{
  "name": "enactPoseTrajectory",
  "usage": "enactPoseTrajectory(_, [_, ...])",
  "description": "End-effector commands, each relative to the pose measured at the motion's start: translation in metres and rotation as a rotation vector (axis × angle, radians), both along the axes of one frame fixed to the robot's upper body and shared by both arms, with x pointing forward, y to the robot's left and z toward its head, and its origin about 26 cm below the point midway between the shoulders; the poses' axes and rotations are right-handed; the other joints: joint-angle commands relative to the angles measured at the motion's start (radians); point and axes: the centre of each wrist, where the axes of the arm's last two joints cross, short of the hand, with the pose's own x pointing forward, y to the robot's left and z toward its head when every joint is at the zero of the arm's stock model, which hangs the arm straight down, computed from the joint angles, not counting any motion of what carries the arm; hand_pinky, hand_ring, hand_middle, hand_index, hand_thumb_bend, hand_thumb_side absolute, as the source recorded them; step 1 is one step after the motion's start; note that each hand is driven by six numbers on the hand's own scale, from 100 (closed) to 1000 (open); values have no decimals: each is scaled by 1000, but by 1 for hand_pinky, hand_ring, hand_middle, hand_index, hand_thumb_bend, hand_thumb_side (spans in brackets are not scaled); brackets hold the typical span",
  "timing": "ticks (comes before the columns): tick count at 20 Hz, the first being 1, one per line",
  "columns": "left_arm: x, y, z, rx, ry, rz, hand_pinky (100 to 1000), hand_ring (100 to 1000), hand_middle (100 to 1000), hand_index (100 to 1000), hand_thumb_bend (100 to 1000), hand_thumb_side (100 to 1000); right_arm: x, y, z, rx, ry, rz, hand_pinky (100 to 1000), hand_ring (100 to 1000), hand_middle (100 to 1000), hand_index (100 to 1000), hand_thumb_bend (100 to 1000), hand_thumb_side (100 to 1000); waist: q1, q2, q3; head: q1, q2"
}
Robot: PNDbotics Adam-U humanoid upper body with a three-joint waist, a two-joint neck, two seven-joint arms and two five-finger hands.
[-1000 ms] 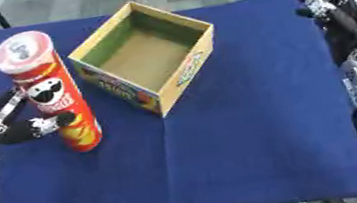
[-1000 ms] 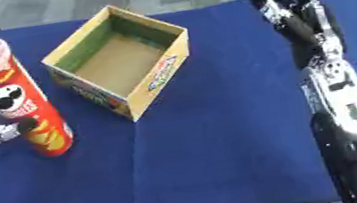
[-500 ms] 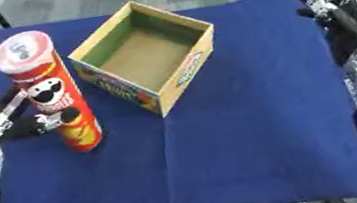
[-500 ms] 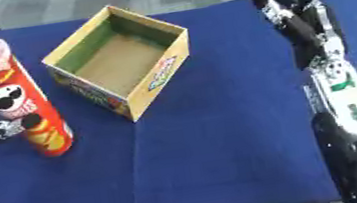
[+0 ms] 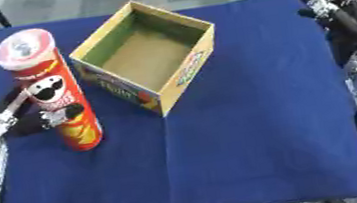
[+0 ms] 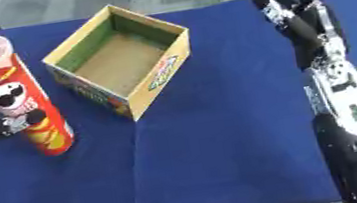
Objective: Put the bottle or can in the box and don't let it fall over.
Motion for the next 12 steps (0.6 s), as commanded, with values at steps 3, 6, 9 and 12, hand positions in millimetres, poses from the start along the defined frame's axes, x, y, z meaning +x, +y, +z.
enactPoseTrajectory(3, [3, -1, 10, 0, -34, -3, 1000, 838, 662, 864, 683, 671, 1, 0, 8, 0, -26, 9, 763, 957, 1000, 809, 655, 361, 1, -7, -1, 2, 6])
enactPoseTrajectory(6, [2, -2, 10, -14, -41, -3, 1000, 832, 648, 825, 648, 652, 1, 0, 8, -1, -26, 9, 764, 957, 1000, 809, 655, 361, 2, -7, -1, 2, 6])
enactPoseTrajectory(9, [1, -2, 10, -28, -45, 0, 1000, 821, 626, 756, 612, 626, 1, 0, 8, -1, -26, 9, 764, 958, 1000, 809, 655, 361, 3, -7, -1, 2, 5])
enactPoseTrajectory(12, [1, -2, 9, -48, -51, 9, 1000, 807, 601, 689, 572, 599, 0, 0, 9, -1, -26, 7, 764, 958, 1000, 809, 655, 360, 2, -7, -1, 1, 4])
